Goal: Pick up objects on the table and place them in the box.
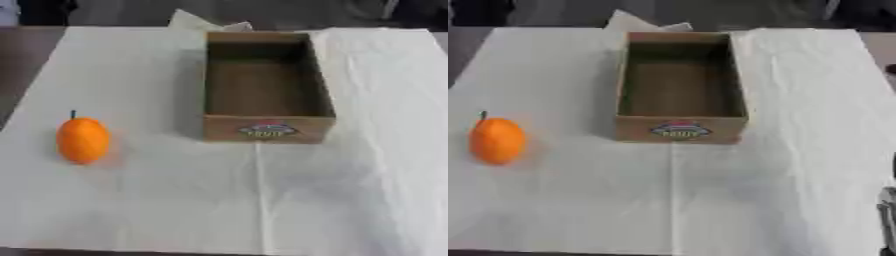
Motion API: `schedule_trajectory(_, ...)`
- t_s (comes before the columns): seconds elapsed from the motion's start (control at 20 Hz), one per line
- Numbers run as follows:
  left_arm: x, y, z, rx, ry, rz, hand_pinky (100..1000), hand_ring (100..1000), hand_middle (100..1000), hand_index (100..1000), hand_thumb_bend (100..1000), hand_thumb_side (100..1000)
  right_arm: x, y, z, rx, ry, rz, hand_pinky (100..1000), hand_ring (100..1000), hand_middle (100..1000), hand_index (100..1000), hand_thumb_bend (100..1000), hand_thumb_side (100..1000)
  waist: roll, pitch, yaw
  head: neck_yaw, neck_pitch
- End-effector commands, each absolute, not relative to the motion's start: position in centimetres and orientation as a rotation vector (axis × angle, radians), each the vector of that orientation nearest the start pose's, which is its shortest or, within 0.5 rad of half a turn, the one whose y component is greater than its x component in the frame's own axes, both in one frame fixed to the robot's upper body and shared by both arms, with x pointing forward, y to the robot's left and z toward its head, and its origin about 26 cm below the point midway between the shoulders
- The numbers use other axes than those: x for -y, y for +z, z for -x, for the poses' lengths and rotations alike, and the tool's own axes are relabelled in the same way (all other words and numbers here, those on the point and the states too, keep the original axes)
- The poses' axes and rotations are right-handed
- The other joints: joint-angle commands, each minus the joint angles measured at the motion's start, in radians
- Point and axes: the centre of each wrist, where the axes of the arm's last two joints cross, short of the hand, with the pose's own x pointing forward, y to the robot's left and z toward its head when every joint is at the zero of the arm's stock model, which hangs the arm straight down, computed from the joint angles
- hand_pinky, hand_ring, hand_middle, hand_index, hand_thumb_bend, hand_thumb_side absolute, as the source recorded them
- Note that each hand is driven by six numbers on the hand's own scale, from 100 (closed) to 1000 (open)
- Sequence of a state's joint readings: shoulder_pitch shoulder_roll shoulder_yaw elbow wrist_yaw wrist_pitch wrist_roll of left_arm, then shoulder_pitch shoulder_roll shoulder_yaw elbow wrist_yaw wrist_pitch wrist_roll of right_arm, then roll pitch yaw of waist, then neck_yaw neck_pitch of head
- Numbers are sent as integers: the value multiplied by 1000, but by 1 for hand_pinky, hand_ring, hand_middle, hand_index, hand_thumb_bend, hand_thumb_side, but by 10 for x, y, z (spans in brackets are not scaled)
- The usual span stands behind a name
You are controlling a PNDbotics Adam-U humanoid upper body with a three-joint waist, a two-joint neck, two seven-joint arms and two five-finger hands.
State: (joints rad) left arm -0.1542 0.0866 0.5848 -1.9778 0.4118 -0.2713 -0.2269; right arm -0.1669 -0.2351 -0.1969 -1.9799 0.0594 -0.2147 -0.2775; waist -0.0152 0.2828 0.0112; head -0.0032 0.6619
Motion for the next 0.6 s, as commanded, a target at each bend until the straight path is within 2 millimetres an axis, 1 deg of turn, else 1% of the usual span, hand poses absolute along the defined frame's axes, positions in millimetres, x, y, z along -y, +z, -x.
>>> schedule_trajectory(0.05, -386, 157, -246, 2530, 256, -164, 514, 568, 512, 754, 120, 889, 313, 172, -281, 2415, -120, 524, 856, 885, 550, 787, 100, 937, 0, -17, -2, 0, 0)
schedule_trajectory(0.1, -388, 159, -246, 2531, 264, -177, 510, 554, 513, 804, 125, 888, 313, 172, -281, 2415, -121, 525, 856, 885, 550, 787, 100, 937, -1, -17, -2, -1, 1)
schedule_trajectory(0.15, -391, 162, -245, 2533, 279, -203, 508, 552, 514, 822, 136, 887, 313, 172, -281, 2414, -122, 527, 856, 885, 550, 787, 100, 937, -2, -17, -1, -3, 3)
schedule_trajectory(0.2, -394, 167, -245, 2542, 275, -242, 511, 560, 542, 855, 168, 885, 313, 171, -281, 2413, -123, 528, 856, 885, 550, 787, 100, 937, -2, -17, 0, -5, 6)
schedule_trajectory(0.25, -398, 173, -244, 2555, 249, -298, 510, 564, 556, 863, 180, 889, 313, 171, -281, 2412, -124, 528, 856, 885, 550, 787, 100, 938, -3, -17, 0, -6, 7)
schedule_trajectory(0.4, -409, 199, -244, 2582, 73, -538, 512, 574, 578, 881, 205, 881, 313, 171, -281, 2410, -122, 524, 856, 885, 549, 786, 100, 937, -3, -19, 0, -6, 9)
schedule_trajectory(0.5, -413, 221, -246, 2591, -103, -722, 519, 586, 593, 908, 229, 877, 313, 171, -281, 2407, -121, 525, 856, 885, 549, 786, 100, 933, -3, -20, 1, -4, 14)
schedule_trajectory(0.6, -414, 239, -247, 2572, -282, -893, 525, 595, 600, 919, 261, 881, 313, 170, -281, 2405, -120, 525, 856, 885, 549, 786, 100, 934, -1, -22, 2, 0, 23)
